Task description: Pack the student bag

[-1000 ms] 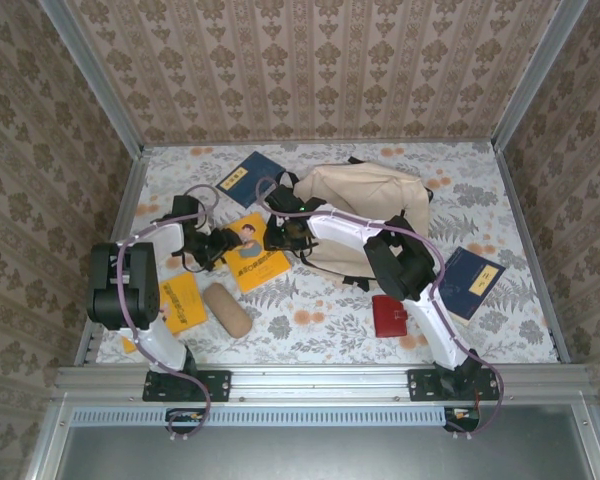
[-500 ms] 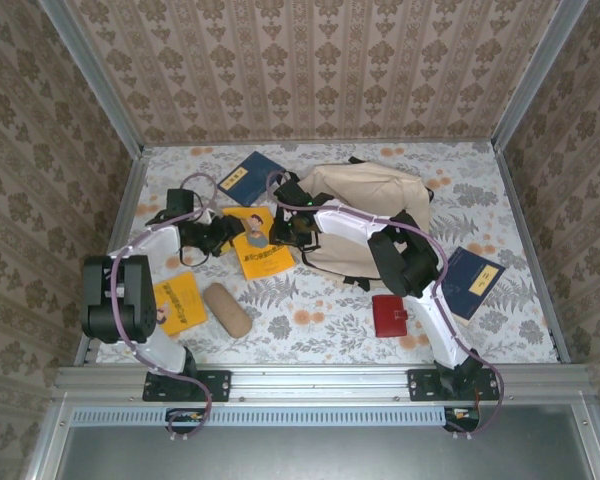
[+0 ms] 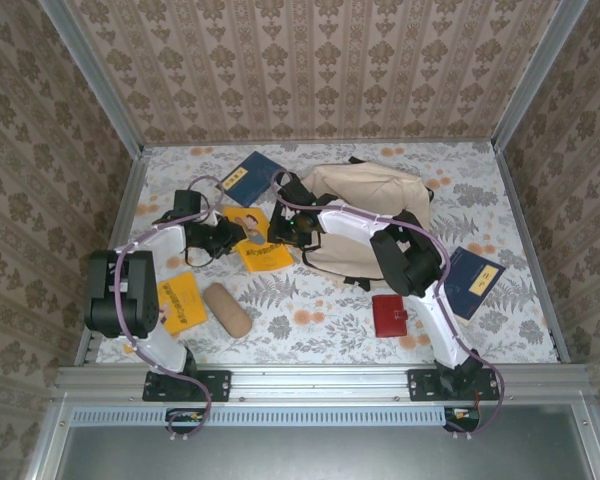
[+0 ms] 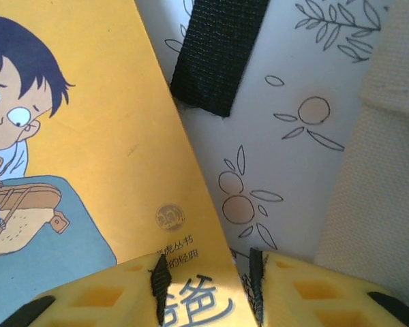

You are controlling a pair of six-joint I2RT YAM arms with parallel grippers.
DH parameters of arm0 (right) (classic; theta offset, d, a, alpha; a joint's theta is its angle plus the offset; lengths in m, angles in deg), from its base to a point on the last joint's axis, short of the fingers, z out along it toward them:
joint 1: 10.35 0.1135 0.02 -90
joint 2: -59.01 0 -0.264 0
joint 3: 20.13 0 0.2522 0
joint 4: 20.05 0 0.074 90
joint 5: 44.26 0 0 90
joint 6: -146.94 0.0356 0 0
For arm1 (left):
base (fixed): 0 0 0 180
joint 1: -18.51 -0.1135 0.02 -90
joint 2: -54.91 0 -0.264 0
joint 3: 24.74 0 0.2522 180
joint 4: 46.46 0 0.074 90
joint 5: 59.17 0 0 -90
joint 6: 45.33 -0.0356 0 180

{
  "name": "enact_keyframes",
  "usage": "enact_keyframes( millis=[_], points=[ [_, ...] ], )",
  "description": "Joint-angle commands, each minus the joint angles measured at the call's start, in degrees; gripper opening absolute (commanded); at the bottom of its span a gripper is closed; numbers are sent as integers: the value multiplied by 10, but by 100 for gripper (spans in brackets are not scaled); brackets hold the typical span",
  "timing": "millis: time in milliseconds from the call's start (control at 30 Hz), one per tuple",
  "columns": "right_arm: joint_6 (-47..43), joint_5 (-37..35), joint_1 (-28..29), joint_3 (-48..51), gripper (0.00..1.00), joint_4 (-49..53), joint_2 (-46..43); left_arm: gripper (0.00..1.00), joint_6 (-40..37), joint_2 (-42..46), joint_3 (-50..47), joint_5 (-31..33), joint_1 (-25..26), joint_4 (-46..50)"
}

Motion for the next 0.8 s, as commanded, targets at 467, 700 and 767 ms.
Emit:
enact_keyframes(
  millis=[467,700,767],
  points=[
    [231,142,-74,372,99,-340,-373,4,136,231,62,58,83,-96],
    [408,152,-70,403,100,-517,-362,4,234,230,65,140,139,-231],
    [435,133,-67,419,99,-555,-362,4,244,228,70,156,144,-250]
  ],
)
